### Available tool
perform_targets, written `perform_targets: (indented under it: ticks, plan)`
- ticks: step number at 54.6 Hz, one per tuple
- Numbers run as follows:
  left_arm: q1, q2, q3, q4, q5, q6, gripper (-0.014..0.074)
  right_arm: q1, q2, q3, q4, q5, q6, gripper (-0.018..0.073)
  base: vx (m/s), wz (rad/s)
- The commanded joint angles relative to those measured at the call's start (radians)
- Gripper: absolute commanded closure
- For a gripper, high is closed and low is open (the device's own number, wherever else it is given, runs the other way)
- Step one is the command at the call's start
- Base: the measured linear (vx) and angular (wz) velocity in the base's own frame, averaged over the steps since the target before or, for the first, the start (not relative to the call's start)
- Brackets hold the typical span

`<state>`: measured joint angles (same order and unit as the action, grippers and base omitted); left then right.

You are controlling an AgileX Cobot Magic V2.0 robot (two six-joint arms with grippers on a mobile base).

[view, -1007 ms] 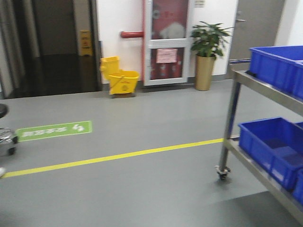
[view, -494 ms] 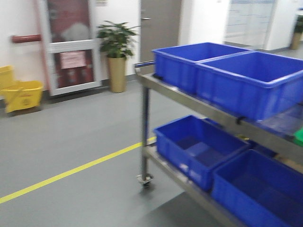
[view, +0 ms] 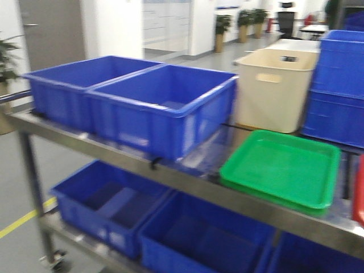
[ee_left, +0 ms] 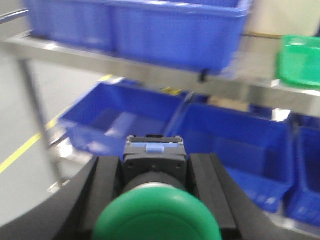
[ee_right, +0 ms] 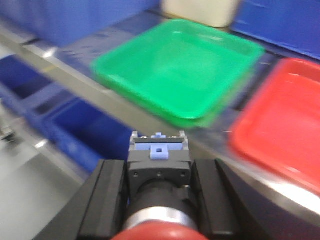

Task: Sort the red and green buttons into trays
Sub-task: 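Stop the base in front of the green and red trays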

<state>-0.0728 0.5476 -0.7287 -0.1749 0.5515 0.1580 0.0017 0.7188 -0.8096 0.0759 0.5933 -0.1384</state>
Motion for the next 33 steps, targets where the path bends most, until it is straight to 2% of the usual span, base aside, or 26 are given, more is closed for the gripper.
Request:
perform_targets:
  ticks: [1,21,33]
  plan:
    - [-0.001,0.005,-0.025,-0.016,-0.092,-0.003,0.0599,-0.003,-0.005,-0.029,-0.002,-0.087,0.000,0.0568,0.32,-0.79]
    - [-0.001,0.005,-0.025,-0.016,-0.092,-0.003,0.0599,-0.003,-0.005,-0.029,-0.002,-0.087,0.000,0.0568,0.30,-0.74]
    - [-0.001,0.005,-0.025,-0.016,-0.092,-0.003,0.0599,-0.003,-0.005,-0.029,-0.002,-0.087,0.000,0.0568,0.27,-0.53]
